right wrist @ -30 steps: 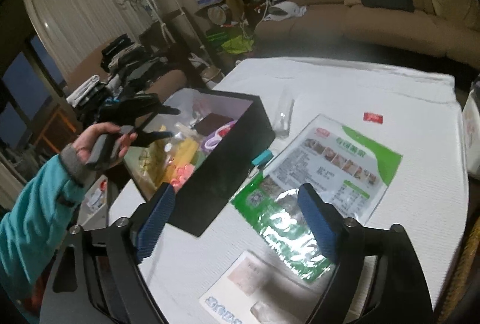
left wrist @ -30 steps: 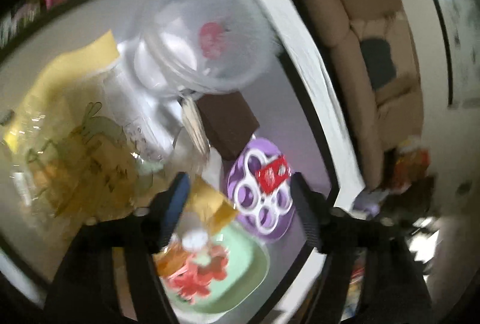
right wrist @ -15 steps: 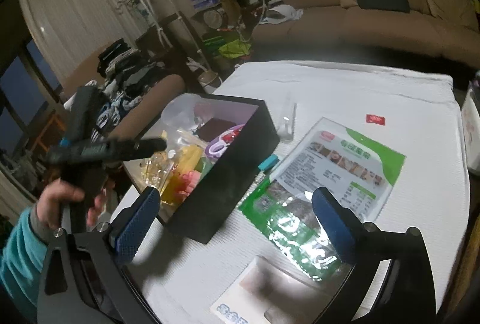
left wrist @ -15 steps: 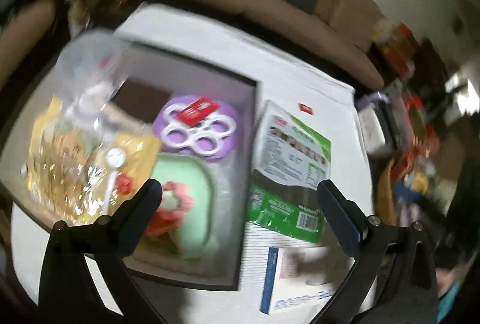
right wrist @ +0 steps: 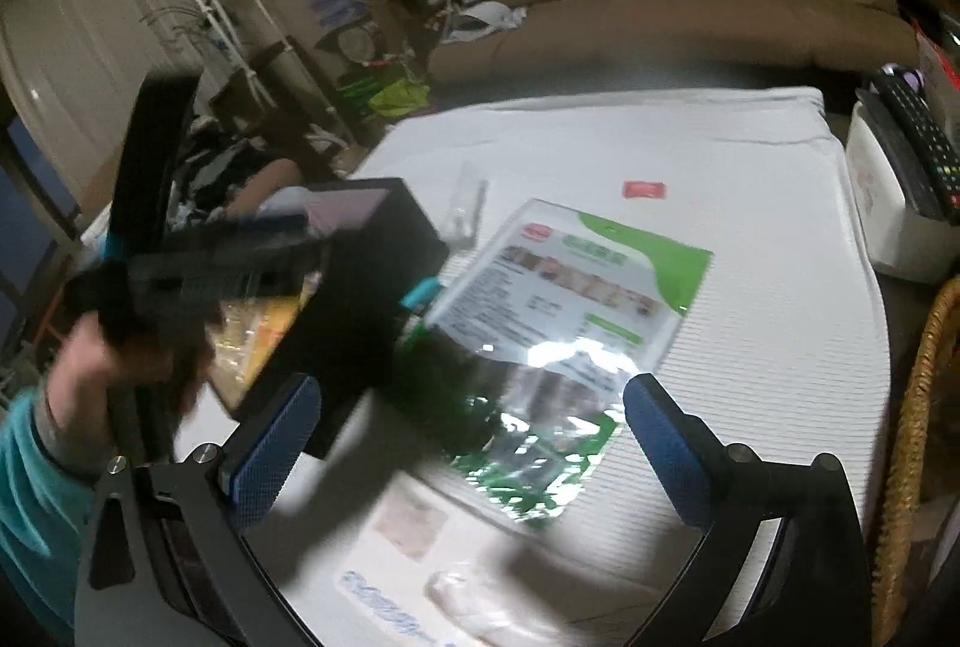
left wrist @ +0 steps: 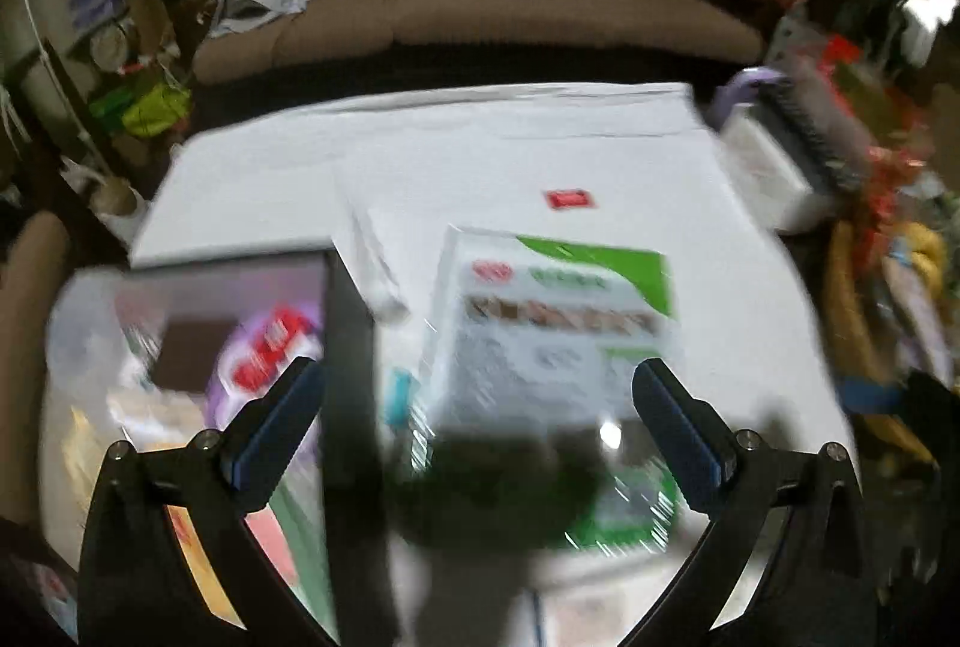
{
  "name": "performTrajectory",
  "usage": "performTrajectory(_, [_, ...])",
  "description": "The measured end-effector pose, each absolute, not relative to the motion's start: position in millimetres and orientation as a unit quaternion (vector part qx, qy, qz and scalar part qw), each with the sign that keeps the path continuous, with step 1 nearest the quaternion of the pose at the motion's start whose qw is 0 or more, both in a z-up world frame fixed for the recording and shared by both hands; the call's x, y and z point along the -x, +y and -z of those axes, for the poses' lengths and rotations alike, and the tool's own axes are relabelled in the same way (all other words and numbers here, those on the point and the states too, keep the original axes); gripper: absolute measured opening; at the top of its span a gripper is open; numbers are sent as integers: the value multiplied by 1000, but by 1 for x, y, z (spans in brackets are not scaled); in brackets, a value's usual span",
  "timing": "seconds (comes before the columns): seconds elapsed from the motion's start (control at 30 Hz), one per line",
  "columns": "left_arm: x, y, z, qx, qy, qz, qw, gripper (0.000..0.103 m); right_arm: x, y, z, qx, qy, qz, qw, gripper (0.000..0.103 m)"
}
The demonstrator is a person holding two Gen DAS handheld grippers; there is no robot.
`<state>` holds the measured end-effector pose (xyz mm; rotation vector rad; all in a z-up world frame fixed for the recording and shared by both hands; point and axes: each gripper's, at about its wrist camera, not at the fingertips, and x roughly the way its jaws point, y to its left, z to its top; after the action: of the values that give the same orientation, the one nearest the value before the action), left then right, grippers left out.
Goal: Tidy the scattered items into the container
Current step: 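Move the left tool out of the box toward the clear plastic strip, then grasp the clear plastic strip on the table with the left tool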
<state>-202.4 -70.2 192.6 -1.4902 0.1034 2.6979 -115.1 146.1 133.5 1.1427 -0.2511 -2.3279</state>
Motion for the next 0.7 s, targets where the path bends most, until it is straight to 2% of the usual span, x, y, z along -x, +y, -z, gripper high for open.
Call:
performTrajectory(0.13, [275, -85, -171, 514, 54, -855, -36, 103, 133, 156, -118, -424, -85, 869, 243, 103])
performTrajectory(0.33, [344, -82, -123, 553, 117, -822, -71, 103, 153, 171, -92, -425, -89, 879, 196, 103])
performTrajectory(0.6, [393, -85, -61, 619, 85, -777, -82, 103, 169, 181, -66, -445, -101, 867, 198, 103])
performTrajectory(0.7, [402, -89, -46, 629, 82, -768, -92, 95, 168, 178, -66, -446, -97, 865, 207, 103])
